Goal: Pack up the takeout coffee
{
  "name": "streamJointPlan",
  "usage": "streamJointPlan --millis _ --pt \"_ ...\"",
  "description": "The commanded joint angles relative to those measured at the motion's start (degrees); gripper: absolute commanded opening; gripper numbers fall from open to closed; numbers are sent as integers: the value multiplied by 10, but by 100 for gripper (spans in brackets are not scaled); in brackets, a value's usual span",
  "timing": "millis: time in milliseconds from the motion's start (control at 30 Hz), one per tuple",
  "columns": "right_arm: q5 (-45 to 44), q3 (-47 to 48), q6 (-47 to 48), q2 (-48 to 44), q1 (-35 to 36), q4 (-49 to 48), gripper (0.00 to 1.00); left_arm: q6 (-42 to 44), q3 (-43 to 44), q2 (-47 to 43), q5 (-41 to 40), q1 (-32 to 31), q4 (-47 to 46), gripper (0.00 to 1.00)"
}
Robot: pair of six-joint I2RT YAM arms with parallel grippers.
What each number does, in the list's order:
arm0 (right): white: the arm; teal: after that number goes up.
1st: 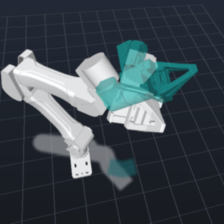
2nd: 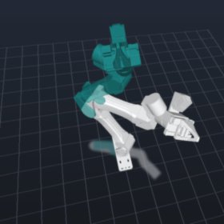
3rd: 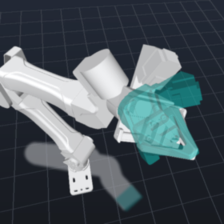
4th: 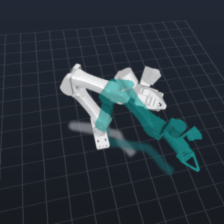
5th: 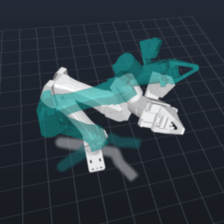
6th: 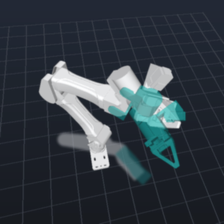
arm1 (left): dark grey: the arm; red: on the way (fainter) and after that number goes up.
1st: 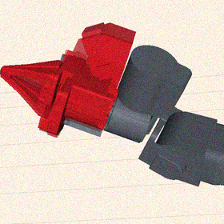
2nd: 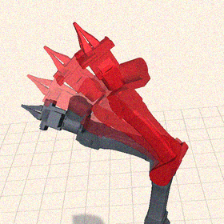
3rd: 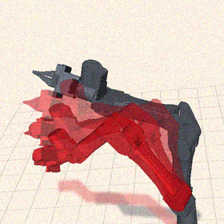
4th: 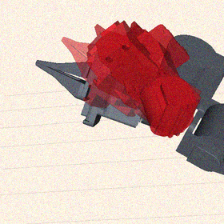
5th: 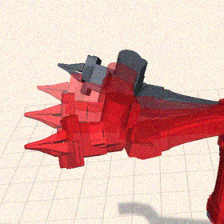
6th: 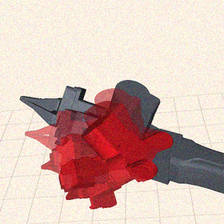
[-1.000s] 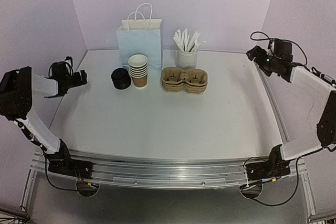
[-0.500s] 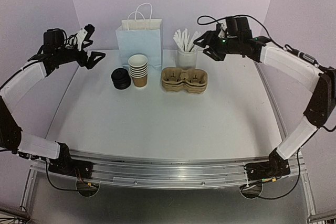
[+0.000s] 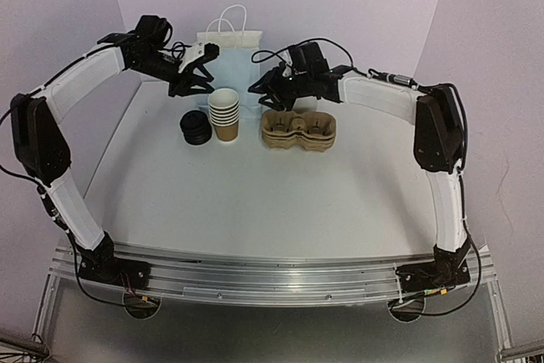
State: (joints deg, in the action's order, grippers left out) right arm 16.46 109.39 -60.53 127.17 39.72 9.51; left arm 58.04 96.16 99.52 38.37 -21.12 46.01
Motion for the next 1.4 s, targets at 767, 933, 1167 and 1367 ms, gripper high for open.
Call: streamJointPlan --millis 767,933,1167,1367 --pt "31 45 -102 110 22 -139 35 8 115 162 -120 -39 83 27" --pt "32 43 -106 111 24 -143 35 1 134 172 -114 -40 95 22" --pt "24 16 -104 91 24 -144 33 3 141 172 -119 -40 112 12" --pt "24 12 -103 88 24 -144 33 5 141 172 -118 -40 123 2"
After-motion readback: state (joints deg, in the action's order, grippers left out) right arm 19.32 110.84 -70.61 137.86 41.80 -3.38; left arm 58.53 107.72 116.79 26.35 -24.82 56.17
